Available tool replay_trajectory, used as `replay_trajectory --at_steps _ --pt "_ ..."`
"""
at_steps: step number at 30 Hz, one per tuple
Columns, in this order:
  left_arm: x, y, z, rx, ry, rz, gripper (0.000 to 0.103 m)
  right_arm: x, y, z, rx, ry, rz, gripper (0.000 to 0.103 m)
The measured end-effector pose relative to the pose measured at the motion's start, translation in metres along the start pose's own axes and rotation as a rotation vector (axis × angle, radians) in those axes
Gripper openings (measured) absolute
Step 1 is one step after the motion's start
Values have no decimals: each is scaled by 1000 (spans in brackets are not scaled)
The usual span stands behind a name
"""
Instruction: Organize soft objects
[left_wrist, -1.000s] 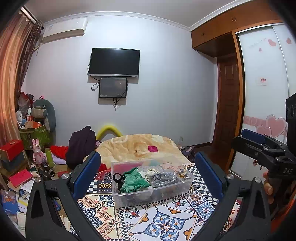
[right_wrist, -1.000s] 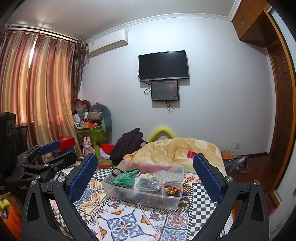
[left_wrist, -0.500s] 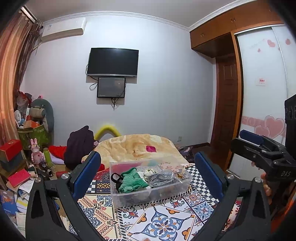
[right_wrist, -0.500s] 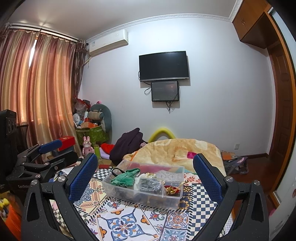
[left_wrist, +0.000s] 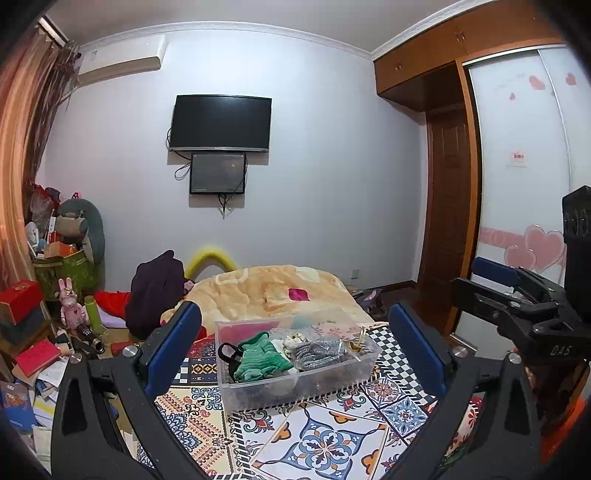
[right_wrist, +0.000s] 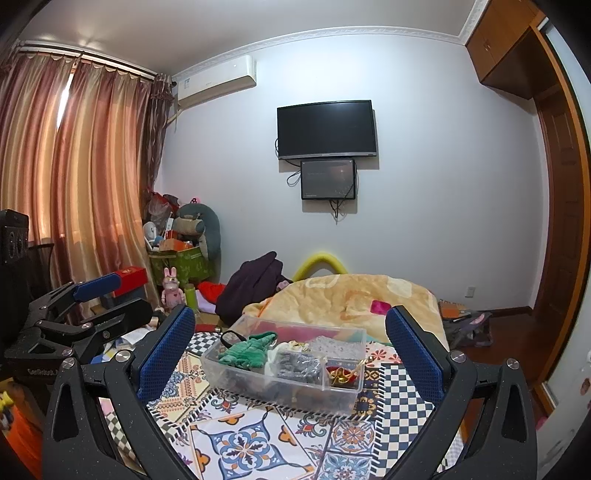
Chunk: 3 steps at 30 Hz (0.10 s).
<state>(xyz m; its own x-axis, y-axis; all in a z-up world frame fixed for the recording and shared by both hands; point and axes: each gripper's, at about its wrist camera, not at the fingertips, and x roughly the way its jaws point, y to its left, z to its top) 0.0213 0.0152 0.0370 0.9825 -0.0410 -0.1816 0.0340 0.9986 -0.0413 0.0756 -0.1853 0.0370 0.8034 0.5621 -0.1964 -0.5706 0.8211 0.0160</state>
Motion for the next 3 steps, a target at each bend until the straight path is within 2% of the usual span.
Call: replay_trajectory --at_steps 3 --pt "-1 -1 -1 3 -4 -2 103 1 0 0 1 0 -1 103"
